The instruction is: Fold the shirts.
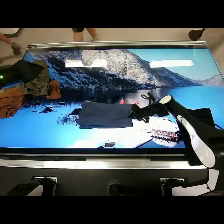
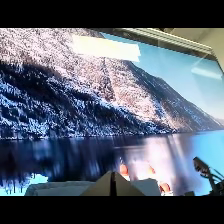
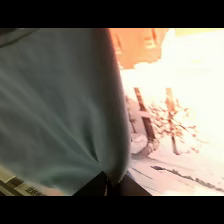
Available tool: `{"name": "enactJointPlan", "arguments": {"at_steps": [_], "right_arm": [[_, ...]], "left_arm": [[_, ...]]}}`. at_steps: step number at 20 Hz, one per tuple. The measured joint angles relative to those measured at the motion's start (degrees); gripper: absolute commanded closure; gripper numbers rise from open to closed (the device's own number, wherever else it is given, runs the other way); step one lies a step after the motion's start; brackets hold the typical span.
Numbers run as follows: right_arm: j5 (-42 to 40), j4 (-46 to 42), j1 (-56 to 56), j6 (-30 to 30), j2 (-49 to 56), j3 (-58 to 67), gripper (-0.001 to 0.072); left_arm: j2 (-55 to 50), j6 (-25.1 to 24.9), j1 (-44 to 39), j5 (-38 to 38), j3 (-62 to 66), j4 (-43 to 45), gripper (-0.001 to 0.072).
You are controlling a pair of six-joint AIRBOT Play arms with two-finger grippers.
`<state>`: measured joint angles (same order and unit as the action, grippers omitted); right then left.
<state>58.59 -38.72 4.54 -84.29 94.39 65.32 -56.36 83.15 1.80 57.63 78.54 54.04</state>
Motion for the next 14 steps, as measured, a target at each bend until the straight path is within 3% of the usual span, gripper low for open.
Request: {"name": "enactJointPlan", "arguments": {"at_steps": [5, 14], "right_arm": [[7.19, -2.21, -10.08, 2.95, -6.80, 8.04, 0.0674], [18.18, -7.96, -41.31, -6.10, -23.78, 16.24, 0.0674]], "left_arm": [[-0.02, 0.00, -0.09, -0.02, 0.00, 0.00, 0.0680], [-0.11, -1.09, -0.09, -0.17, 0.00, 0.28, 0.0679]]}}
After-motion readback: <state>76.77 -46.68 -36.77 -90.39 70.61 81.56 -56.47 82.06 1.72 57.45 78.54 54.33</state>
